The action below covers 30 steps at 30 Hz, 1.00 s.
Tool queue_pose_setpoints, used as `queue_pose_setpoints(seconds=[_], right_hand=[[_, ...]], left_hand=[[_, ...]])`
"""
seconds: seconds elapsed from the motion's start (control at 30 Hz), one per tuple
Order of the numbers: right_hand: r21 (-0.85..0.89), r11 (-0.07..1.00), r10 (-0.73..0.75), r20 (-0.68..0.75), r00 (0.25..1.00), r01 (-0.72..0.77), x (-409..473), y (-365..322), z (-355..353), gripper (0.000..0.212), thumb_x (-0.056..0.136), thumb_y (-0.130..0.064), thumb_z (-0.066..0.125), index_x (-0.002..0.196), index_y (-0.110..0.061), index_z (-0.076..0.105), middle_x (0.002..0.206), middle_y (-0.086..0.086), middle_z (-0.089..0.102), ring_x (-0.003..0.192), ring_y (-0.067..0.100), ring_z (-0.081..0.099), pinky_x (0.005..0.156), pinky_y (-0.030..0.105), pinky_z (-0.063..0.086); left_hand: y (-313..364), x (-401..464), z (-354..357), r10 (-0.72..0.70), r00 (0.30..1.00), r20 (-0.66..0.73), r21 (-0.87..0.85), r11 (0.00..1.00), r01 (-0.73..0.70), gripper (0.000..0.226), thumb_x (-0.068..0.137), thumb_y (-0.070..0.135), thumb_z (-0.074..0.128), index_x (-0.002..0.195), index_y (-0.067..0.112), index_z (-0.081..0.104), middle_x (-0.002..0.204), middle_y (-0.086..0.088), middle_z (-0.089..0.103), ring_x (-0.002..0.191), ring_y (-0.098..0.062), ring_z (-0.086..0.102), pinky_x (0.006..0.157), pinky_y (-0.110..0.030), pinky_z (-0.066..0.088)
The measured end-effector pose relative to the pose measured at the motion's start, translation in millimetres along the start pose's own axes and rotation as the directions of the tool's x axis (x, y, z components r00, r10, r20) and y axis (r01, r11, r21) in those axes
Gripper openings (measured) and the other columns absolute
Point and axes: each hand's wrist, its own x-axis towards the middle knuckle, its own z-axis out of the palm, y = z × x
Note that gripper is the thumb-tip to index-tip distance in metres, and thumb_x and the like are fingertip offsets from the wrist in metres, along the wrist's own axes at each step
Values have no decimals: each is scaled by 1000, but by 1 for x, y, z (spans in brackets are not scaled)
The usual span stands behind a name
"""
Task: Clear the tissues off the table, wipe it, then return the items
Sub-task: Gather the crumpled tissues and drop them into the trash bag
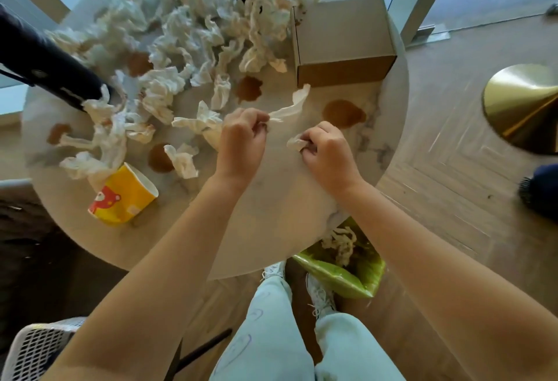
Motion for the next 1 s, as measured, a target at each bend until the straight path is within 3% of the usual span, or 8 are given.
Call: queue_pose_setpoints(seconds=[0.13,0.27,0.4,0.5,0.6,0.7,0.87,1.0], right_hand=[[86,996,-8,-116,993,17,-47,-2,-20,13,76,2,63,88,2,68,82,13,62,79,28,59,75,31,52],[140,990,40,-122,992,-23,-116,10,-40,18,72,2,70,90,1,67,86,12,62,78,20,58,75,18,47],[165,981,111,-69,991,-98,-183,38,-47,17,72,4,68,89,2,66,85,11,60,75,17,57,72,14,48],[160,957,240,23,971,-240,-222,63,-45,18,73,5,70,90,1,66,85,9,60,74,13,56,70,3,43],[130,867,473,95,876,-482,-245,87,-38,16,79,-1,67,95,-3,66,91,6,58,76,11,52,65,1,39],[82,735,656,166,737,-673,-255,115,-23,13,86,-6,59,98,-6,64,98,8,56,80,13,48,62,10,33],[9,601,782,203,590,-800,-256,151,1,20,88,-2,48,101,-5,63,105,12,52,93,23,51,74,23,34],[-56,550,808,287,514,-833,-246,170,11,39,88,-2,46,124,-13,55,126,10,52,112,26,50,84,26,38]], left_hand=[[19,-41,-25,-94,995,-32,-100,991,90,8,81,6,62,88,6,66,84,-2,58,74,-9,51,72,-5,38],[44,-107,-41,-138,990,4,-162,977,137,10,76,1,56,76,10,61,75,7,53,70,2,49,65,-5,38],[66,-169,-32,-56,987,154,-287,953,99,11,69,8,45,66,6,56,67,0,51,63,-4,44,59,-9,37],[73,-200,-3,14,954,300,-246,967,63,15,73,11,47,69,4,59,70,-2,55,65,-12,48,59,-15,40],[74,-217,35,36,914,405,-171,985,37,8,77,8,55,75,4,62,74,-2,55,64,-10,45,61,-11,39],[67,-225,76,-18,862,507,-91,993,74,4,78,-1,62,79,2,63,76,-5,54,65,-11,45,62,-22,44],[51,-229,143,-150,773,616,53,987,149,13,87,4,56,93,0,67,89,-16,60,79,-26,56,70,-25,42],[45,-227,180,-154,693,704,85,988,133,26,90,10,52,112,5,64,105,-16,61,97,-29,56,78,-29,41]])
